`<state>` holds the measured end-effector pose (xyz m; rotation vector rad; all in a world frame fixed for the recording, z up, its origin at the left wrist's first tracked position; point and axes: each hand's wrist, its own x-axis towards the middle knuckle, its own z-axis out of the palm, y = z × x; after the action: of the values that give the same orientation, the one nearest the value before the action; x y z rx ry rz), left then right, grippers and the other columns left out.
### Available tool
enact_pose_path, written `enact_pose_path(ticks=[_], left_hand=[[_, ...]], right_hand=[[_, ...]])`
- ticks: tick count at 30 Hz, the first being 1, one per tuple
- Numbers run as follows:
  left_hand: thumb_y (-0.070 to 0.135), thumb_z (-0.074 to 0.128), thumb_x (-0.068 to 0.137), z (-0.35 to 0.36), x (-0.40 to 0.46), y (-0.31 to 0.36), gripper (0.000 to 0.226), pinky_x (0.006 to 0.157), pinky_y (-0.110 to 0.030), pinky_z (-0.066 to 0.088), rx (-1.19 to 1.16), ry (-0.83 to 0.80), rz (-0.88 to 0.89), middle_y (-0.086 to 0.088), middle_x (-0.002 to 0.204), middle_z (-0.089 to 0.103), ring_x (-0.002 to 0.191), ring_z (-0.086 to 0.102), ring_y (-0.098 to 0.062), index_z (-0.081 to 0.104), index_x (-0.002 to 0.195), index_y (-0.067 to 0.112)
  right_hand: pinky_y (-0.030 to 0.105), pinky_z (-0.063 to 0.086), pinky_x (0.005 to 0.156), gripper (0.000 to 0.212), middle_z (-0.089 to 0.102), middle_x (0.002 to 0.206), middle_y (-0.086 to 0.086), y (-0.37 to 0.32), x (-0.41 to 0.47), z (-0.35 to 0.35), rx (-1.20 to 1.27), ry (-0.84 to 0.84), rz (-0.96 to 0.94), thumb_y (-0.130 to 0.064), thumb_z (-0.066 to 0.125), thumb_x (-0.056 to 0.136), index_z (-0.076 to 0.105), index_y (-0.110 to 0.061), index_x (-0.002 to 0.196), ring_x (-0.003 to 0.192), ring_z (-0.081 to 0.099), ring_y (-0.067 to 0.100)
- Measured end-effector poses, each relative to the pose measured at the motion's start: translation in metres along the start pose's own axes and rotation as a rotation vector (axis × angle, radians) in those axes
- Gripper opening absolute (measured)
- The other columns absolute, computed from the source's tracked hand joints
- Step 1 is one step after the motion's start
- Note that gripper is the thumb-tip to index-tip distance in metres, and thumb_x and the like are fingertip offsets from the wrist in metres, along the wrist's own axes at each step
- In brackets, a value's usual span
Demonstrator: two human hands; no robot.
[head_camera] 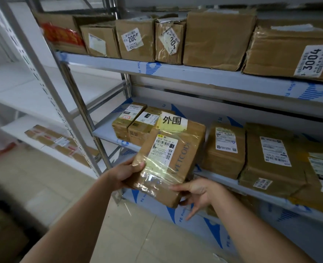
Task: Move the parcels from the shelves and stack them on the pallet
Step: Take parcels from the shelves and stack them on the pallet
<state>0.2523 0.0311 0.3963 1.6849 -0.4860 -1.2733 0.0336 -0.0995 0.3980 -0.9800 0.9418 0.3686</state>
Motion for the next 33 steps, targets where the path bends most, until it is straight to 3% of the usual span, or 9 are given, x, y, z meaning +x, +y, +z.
enact_pose_path(ticks=[3, 6, 8, 14, 17, 23, 28, 30, 33], left_hand=[[0.006, 0.056, 0.098, -0.005, -0.011, -0.005, 0.027, 0.048, -0.024, 0.052, -0.038, -0.002, 0.023, 0.002, 0.068, 0.070, 0.055, 0.066, -0.011, 0.055, 0.122, 0.018], [0.006, 0.063, 0.093, -0.017, -0.016, -0.010, 0.038, 0.079, -0.045, 0.059, -0.081, -0.060, -0.009, -0.006, 0.106, 0.075, 0.094, 0.072, -0.028, 0.058, 0.128, 0.022], [0.003, 0.067, 0.089, -0.029, -0.022, -0.011, 0.034, 0.093, -0.052, 0.053, -0.056, -0.011, -0.031, -0.004, 0.106, 0.074, 0.098, 0.067, -0.027, 0.063, 0.107, 0.031], [-0.001, 0.082, 0.072, -0.090, -0.031, -0.016, 0.055, 0.100, -0.058, 0.044, 0.024, -0.009, -0.115, -0.010, 0.110, 0.070, 0.101, 0.063, -0.028, 0.056, 0.114, 0.022], [0.011, 0.088, 0.055, -0.129, -0.040, -0.015, 0.080, 0.097, -0.055, 0.048, 0.032, 0.028, -0.115, -0.013, 0.120, 0.068, 0.107, 0.063, -0.031, 0.053, 0.126, 0.018], [0.041, 0.090, 0.062, -0.232, -0.070, -0.033, 0.074, 0.101, -0.053, 0.047, -0.071, 0.172, -0.037, -0.005, 0.125, 0.064, 0.116, 0.058, -0.030, 0.060, 0.128, 0.024], [0.051, 0.083, 0.066, -0.335, -0.107, -0.063, 0.067, 0.095, -0.045, 0.051, -0.140, 0.260, -0.063, -0.004, 0.124, 0.064, 0.114, 0.060, -0.029, 0.062, 0.125, 0.025], [0.056, 0.087, 0.056, -0.372, -0.124, -0.077, 0.076, 0.089, -0.041, 0.054, -0.174, 0.297, -0.072, -0.002, 0.121, 0.067, 0.111, 0.063, -0.027, 0.064, 0.122, 0.026], [0.058, 0.093, 0.044, -0.429, -0.139, -0.104, 0.086, 0.092, -0.047, 0.054, -0.254, 0.384, -0.104, -0.002, 0.119, 0.070, 0.111, 0.066, -0.029, 0.065, 0.120, 0.029]], right_hand=[[0.071, 0.038, 0.099, 0.052, 0.047, 0.133, 0.007, 0.005, 0.000, 0.009, -0.076, 0.016, 0.022, -0.016, 0.088, 0.057, 0.062, -0.018, 0.102, 0.132, 0.044, 0.027], [0.062, 0.043, 0.101, 0.055, 0.060, 0.117, 0.001, 0.007, 0.006, 0.014, -0.158, 0.039, 0.069, -0.015, 0.088, 0.065, 0.065, -0.015, 0.114, 0.123, 0.053, 0.022], [0.053, 0.045, 0.102, 0.060, 0.065, 0.122, 0.003, 0.005, 0.013, 0.019, -0.236, 0.076, 0.093, -0.013, 0.090, 0.062, 0.066, -0.014, 0.117, 0.118, 0.059, 0.020], [0.040, 0.045, 0.104, 0.055, 0.069, 0.120, 0.006, -0.017, 0.033, 0.051, -0.301, 0.108, 0.114, -0.004, 0.088, 0.062, 0.071, -0.014, 0.113, 0.112, 0.062, 0.019], [0.036, 0.046, 0.098, 0.047, 0.069, 0.120, 0.006, -0.031, 0.050, 0.084, -0.328, 0.095, 0.086, -0.002, 0.086, 0.067, 0.071, -0.014, 0.109, 0.113, 0.062, 0.019], [0.033, 0.048, 0.085, 0.055, 0.066, 0.123, 0.006, -0.067, 0.111, 0.186, -0.368, 0.050, 0.042, -0.005, 0.088, 0.065, 0.068, -0.017, 0.115, 0.108, 0.063, 0.021], [0.031, 0.045, 0.105, 0.050, 0.065, 0.121, 0.008, -0.092, 0.156, 0.293, -0.400, -0.036, 0.030, -0.014, 0.087, 0.068, 0.066, -0.017, 0.114, 0.117, 0.060, 0.023], [0.034, 0.043, 0.108, 0.071, 0.068, 0.120, 0.007, -0.100, 0.174, 0.332, -0.381, -0.084, 0.022, -0.020, 0.097, 0.048, 0.069, -0.014, 0.113, 0.117, 0.061, 0.023], [0.031, 0.051, 0.087, 0.073, 0.070, 0.112, 0.006, -0.116, 0.201, 0.383, -0.336, -0.123, 0.007, -0.028, 0.097, 0.042, 0.071, -0.012, 0.108, 0.097, 0.065, 0.022]])
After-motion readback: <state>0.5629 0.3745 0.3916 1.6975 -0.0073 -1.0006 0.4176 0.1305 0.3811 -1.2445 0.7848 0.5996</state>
